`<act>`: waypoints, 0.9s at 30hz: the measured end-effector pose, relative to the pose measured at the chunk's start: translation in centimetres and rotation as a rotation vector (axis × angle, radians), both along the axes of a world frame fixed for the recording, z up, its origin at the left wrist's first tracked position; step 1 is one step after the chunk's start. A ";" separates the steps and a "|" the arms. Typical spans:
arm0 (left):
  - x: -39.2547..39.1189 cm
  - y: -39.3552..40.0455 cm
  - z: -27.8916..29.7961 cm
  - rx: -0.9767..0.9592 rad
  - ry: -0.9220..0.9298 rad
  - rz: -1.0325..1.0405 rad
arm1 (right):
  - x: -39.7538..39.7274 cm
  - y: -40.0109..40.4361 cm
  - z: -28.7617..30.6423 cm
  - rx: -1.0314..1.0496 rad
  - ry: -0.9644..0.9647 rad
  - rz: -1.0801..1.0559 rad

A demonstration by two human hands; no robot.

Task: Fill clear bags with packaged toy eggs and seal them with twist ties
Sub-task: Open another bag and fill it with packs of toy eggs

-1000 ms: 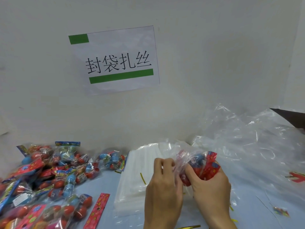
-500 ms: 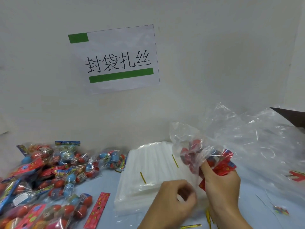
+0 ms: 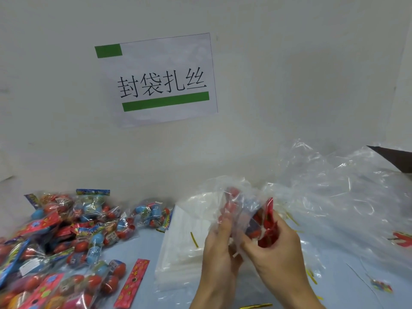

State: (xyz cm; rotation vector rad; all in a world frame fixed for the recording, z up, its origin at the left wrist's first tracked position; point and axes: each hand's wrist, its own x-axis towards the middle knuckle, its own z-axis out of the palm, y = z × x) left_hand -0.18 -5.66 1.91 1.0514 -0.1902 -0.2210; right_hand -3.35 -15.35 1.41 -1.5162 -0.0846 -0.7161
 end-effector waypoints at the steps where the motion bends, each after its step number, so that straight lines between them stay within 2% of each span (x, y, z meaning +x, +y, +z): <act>1: 0.1 0.1 -0.1 0.007 -0.014 0.019 | -0.1 0.0 0.2 -0.023 0.014 0.019; 5: 0.1 0.7 0.3 0.019 -0.101 -0.003 | 0.0 -0.2 0.2 -0.042 0.007 0.008; 8: -0.3 0.4 0.2 0.105 -0.131 -0.065 | 0.4 -0.4 -0.4 -0.015 0.013 -0.157; 12: -0.5 -0.6 -0.6 0.211 -0.152 -0.190 | 0.6 -0.8 -0.8 0.128 0.038 -0.396; 14: -0.4 -0.7 -0.9 0.257 -0.119 -0.225 | 0.6 -1.0 -0.8 0.153 0.074 -0.439; 17: 0.0 -0.1 -0.9 0.344 -0.033 -0.146 | 0.9 -1.3 -0.9 0.141 0.126 -0.412; 21: 0.7 1.2 -0.5 0.134 0.057 0.017 | 1.1 -1.2 -1.0 0.126 0.133 -0.271; 24: 0.7 1.0 0.2 -0.015 0.063 -0.039 | 1.0 -0.3 -1.0 0.081 0.087 -0.095; 27: 0.6 0.5 0.3 -0.015 0.041 -0.044 | 0.8 0.6 -0.9 0.031 0.065 -0.008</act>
